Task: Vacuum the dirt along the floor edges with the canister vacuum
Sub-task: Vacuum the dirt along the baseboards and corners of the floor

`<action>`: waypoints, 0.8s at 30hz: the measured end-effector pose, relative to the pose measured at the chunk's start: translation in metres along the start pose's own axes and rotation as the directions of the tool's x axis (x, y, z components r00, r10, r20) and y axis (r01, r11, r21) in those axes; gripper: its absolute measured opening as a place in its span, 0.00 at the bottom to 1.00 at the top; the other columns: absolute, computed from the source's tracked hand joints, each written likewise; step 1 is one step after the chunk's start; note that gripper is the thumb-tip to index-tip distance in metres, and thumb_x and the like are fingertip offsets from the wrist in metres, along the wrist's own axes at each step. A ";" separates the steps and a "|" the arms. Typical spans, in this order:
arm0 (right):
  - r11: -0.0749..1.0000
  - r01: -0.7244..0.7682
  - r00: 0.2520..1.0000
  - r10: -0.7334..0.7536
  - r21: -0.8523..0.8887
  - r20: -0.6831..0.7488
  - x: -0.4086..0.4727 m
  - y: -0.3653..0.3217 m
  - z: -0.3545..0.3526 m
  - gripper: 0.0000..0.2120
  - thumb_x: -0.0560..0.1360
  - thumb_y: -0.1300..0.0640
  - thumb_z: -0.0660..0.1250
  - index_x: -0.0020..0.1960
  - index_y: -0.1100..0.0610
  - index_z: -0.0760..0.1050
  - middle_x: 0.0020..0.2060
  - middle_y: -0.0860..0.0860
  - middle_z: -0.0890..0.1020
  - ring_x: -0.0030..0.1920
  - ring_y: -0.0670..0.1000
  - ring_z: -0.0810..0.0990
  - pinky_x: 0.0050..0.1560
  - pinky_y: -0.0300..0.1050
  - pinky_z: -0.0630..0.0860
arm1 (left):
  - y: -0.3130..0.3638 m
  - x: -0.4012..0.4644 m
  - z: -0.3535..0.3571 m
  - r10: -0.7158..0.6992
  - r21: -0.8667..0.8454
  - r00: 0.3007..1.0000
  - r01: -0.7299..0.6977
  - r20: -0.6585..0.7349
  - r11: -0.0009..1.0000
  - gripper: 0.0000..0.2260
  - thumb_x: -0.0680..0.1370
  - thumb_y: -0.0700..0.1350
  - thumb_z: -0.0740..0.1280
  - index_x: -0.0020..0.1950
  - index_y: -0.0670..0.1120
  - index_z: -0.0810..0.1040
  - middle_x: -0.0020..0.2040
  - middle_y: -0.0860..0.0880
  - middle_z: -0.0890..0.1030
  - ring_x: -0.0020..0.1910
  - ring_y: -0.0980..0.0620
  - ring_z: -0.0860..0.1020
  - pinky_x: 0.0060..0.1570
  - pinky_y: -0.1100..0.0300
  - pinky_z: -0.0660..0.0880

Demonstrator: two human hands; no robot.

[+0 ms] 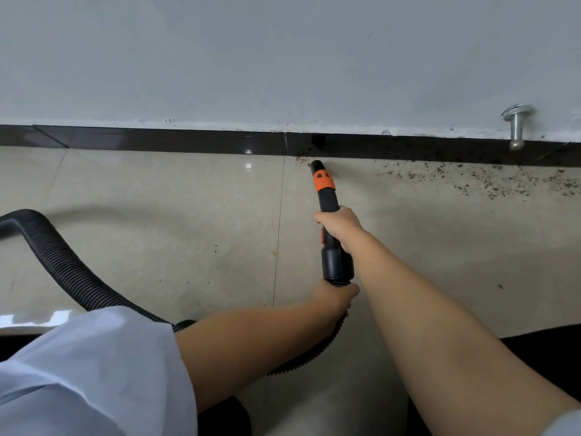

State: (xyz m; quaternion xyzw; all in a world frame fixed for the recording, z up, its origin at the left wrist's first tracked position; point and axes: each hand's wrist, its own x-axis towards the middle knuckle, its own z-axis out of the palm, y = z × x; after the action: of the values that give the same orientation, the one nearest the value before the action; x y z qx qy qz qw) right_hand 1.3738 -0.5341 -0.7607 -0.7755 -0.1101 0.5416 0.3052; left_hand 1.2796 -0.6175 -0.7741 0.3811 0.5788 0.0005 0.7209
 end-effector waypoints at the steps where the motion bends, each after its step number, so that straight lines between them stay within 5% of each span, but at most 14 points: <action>1: 1.000 0.003 1.000 -0.003 -0.004 0.014 0.000 -0.001 0.004 0.11 0.72 0.63 0.64 0.53 0.59 0.68 0.29 0.54 0.75 0.25 0.51 0.73 0.30 0.42 0.73 | -0.001 0.000 -0.003 0.000 -0.006 1.000 0.000 -0.010 1.000 0.05 0.74 0.39 0.64 0.48 0.42 0.69 0.33 0.48 0.69 0.28 0.53 0.68 0.27 0.63 0.69; 10: 0.999 0.036 0.996 -0.038 0.028 0.083 0.005 -0.013 0.031 0.09 0.72 0.63 0.63 0.51 0.59 0.67 0.28 0.54 0.74 0.25 0.51 0.73 0.30 0.42 0.73 | 0.003 0.005 -0.034 0.009 -0.003 0.997 -0.009 -0.077 1.000 0.05 0.73 0.39 0.66 0.45 0.44 0.70 0.32 0.48 0.70 0.28 0.53 0.68 0.30 0.62 0.69; 24: 0.990 0.008 0.992 0.010 0.143 -0.126 0.006 -0.002 0.001 0.06 0.72 0.64 0.63 0.42 0.56 0.66 0.28 0.54 0.73 0.24 0.52 0.71 0.29 0.42 0.72 | 0.009 0.010 -0.021 0.003 0.099 1.000 -0.005 0.022 0.995 0.07 0.73 0.36 0.65 0.44 0.46 0.70 0.34 0.48 0.69 0.30 0.52 0.69 0.31 0.63 0.69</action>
State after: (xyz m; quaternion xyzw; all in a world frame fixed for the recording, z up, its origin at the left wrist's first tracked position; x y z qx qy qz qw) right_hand 1.3755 -0.5292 -0.7642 -0.7845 -0.0510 0.4979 0.3661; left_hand 1.2699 -0.5952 -0.7783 0.4175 0.5695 -0.0307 0.7074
